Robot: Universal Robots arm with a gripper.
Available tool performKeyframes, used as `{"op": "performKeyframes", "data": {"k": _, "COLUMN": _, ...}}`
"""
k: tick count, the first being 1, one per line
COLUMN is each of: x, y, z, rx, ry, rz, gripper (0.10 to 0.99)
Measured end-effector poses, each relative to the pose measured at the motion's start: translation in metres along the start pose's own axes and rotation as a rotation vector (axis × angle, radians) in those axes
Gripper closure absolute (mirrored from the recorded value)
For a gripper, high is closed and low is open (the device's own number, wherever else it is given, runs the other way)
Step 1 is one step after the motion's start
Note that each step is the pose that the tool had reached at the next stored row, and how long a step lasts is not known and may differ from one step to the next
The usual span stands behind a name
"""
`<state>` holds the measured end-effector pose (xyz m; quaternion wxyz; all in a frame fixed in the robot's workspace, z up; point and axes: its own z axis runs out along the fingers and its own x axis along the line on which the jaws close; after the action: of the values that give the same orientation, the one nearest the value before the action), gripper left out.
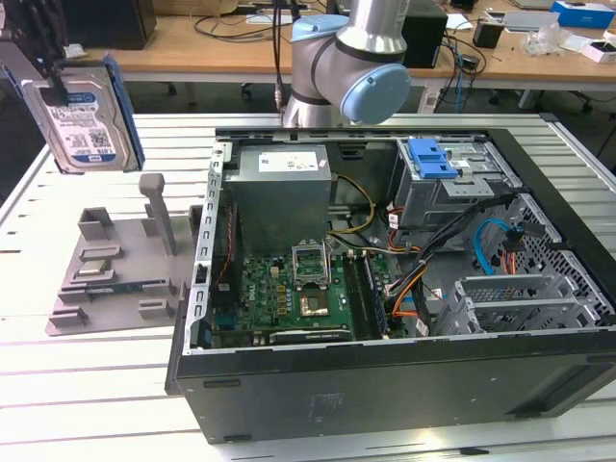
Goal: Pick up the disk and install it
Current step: 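Pick up the disk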
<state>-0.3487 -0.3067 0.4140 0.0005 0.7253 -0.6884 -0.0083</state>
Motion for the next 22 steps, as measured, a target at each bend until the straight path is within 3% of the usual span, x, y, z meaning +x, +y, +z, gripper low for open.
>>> {"op": "performKeyframes", "data": {"k": 16, "x": -0.0026, "y": 0.0004, "z": -0.0384, "rx": 0.0, "ry": 0.0, "rz": 0.0, "gripper": 0.722}}
{"op": "performKeyframes", "data": {"k": 19, "x": -0.0039, "y": 0.0005, "z": -0.055, "rx": 0.0, "ry": -0.0001, "rz": 0.0, "gripper": 0.722}}
{"op": "performKeyframes", "data": {"k": 22, "x": -0.0046, "y": 0.0006, "z": -0.0653, "rx": 0.0, "ry": -0.0001, "rz": 0.0, "gripper": 0.722}}
